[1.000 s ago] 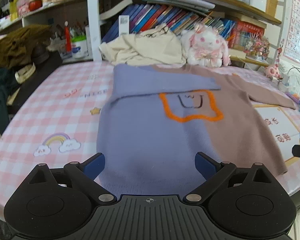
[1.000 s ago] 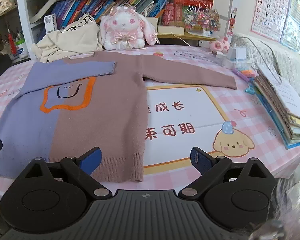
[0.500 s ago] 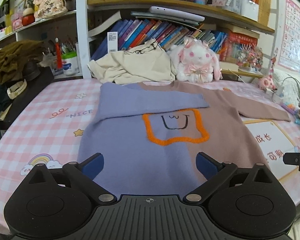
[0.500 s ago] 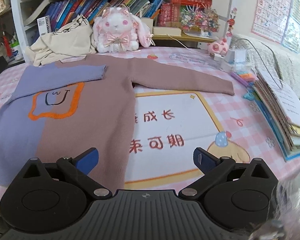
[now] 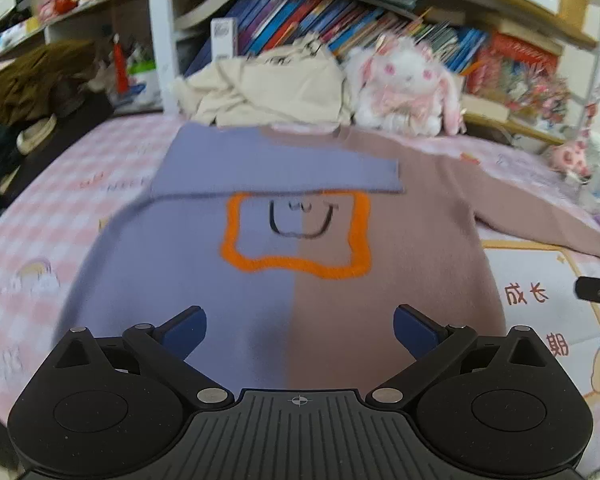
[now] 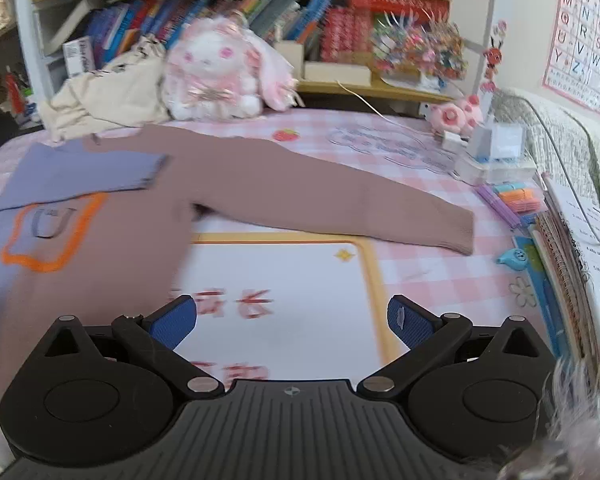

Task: Fold clothes
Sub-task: 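Reach the right gripper toward the mauve sleeve cuff, then grasp the mauve sleeve cuff with the right gripper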

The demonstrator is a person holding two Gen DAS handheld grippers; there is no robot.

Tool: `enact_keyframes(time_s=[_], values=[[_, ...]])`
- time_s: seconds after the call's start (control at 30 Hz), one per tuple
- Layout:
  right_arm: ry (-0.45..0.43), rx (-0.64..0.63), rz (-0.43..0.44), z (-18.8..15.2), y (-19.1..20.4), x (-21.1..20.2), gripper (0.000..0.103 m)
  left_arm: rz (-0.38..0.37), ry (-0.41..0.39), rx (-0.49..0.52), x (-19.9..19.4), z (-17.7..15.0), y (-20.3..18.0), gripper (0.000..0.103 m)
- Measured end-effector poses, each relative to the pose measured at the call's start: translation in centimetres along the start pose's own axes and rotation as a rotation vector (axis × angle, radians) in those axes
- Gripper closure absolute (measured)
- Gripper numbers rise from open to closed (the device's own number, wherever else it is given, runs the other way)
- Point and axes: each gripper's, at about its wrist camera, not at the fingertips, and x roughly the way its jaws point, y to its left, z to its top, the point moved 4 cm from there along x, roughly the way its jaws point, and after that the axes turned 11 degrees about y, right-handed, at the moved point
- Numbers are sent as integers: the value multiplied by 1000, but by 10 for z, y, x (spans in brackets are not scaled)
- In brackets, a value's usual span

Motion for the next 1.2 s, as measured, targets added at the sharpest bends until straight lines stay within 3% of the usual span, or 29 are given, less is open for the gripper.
enact_keyframes(time_s=[0.17, 0.47, 0.67, 0.87, 1.2], values=[[20, 47, -2, 12, -50, 22, 0, 65, 33, -51, -1, -9, -20, 2], [42, 150, 37, 37, -117, 59, 3, 136, 67, -151, -13, -20, -19, 2], [65, 278, 83, 44, -155, 78, 27, 183, 71, -125, -18, -20, -27, 2], [13, 315, 135, 50, -160, 83, 32, 224, 79, -75, -24, -26, -35, 2], [-54, 355, 206, 63, -157, 96, 32, 242, 101, -108, -27, -35, -29, 2]])
